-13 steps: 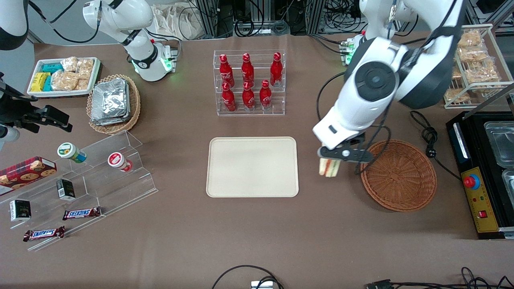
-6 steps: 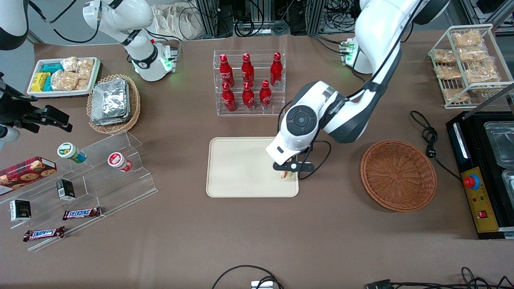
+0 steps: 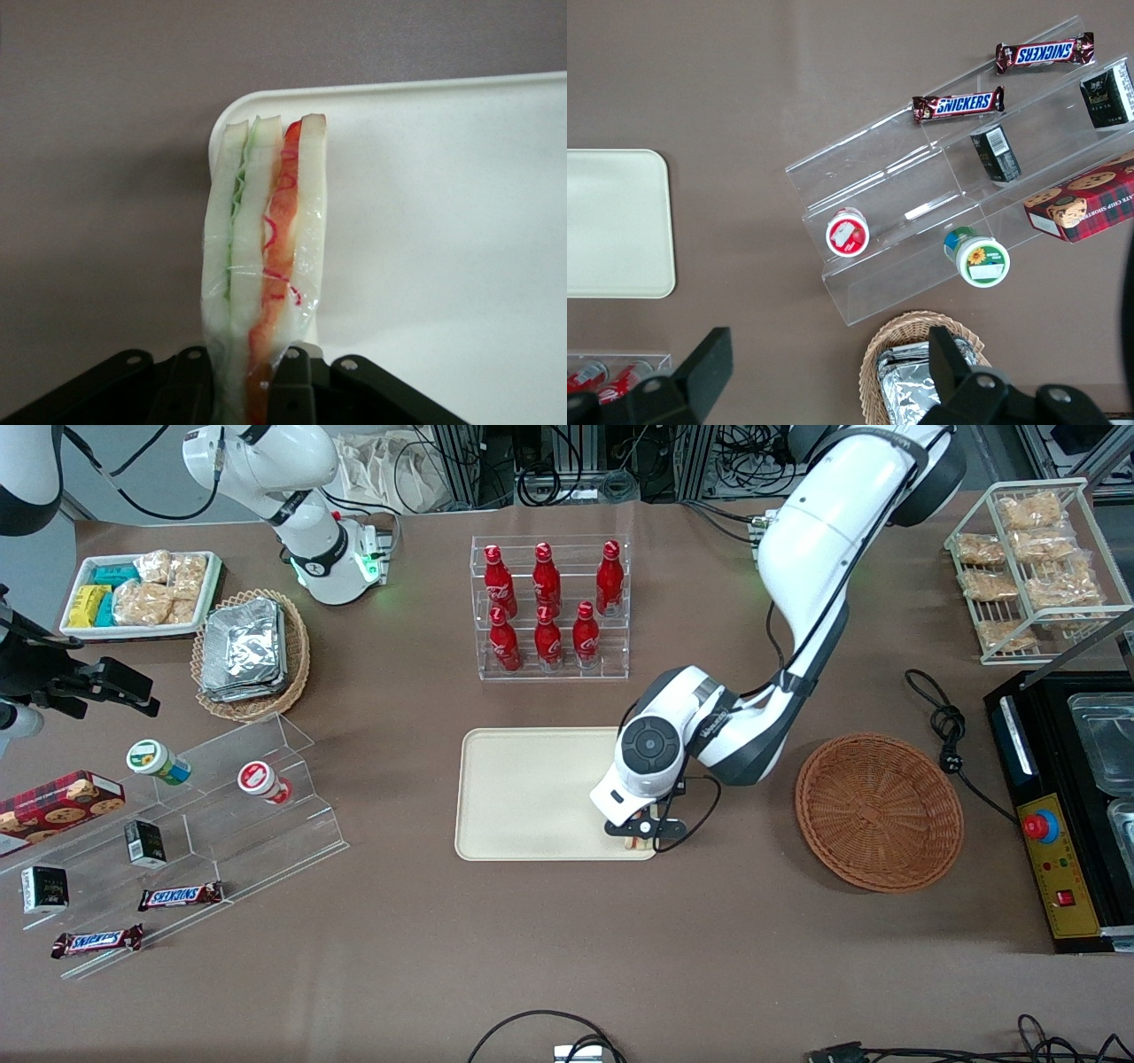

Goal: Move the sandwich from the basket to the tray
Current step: 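Lower the sandwich onto the tray and open the left gripper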

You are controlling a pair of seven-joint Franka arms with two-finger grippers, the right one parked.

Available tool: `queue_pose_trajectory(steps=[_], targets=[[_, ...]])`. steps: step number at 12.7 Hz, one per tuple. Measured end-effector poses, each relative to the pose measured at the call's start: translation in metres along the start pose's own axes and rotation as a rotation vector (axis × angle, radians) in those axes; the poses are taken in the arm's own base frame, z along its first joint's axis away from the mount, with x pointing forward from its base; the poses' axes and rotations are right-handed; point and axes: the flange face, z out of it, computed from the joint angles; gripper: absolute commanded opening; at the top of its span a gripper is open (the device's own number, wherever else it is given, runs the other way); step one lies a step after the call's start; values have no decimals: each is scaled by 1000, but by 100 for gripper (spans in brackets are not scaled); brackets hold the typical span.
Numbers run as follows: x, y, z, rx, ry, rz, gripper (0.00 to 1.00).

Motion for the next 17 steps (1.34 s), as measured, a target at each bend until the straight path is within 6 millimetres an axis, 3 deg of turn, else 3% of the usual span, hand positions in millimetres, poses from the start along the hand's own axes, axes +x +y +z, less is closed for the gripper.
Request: queue_pose_trajectory(steps=[2,3,4,5,10,12,14,17], targets=[[1,3,10,-3,2,3,2],[1,5,9,-5,6,4,21],[0,7,8,-5,8,7,46],[-1,9,7,-5,9,9,99],[-1,13,3,-6,23,14,100],[2,13,-10,-17,46,12,100],[10,2,-46,-38,95,-7,100],[28,-55,-127,-69,172,48,100]])
